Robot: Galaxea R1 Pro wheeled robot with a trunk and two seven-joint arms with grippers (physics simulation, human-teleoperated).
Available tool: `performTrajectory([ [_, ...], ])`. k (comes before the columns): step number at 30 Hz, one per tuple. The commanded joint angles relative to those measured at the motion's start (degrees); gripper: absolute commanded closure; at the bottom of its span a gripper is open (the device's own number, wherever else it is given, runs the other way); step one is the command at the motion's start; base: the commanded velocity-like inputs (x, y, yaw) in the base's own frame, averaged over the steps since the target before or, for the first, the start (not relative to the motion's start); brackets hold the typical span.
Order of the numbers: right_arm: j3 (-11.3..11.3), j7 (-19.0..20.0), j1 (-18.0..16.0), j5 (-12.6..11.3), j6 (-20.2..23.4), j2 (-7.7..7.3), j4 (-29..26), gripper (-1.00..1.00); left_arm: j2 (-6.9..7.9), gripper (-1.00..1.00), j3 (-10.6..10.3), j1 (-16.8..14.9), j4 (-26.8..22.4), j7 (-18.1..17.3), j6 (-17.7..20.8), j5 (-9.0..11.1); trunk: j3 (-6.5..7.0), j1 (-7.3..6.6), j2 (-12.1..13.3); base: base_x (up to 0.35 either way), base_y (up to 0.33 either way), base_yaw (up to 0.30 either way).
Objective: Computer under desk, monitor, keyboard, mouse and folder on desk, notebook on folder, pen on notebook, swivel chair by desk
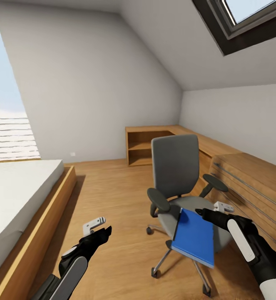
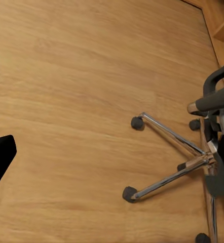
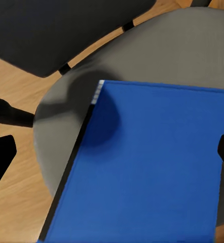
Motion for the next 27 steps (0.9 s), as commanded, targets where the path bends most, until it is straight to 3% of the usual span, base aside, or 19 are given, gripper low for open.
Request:
performTrajectory([
  [1, 0.0, -0.4, 0.0, -0.6, 0.3, 0.00, -0.1, -1.00, 0.06, -1.00, -0.1, 0.0, -0.1, 0.5, 0.0, 0.4, -0.06, 0.00, 0.0, 0.081, 0.308, -0.286],
  [8, 0.0, -0.4, 0.0, -0.6, 0.3, 0.01, -0.1, -1.00, 0.06, -1.00, -0.1, 0.0, -0.1, 0.5, 0.1, 0.4, -0.06, 0.00, 0.0, 0.036, 0.212, -0.290],
  [27, 0.0, -0.4, 0.0, -0.6, 0.3, 0.00, -0.1, -1.00, 0.06, -1.00, -0.1, 0.0, -0.1, 0.5, 0.1, 0.4, -0.06, 0.00, 0.0, 0.004, 0.048, -0.296],
])
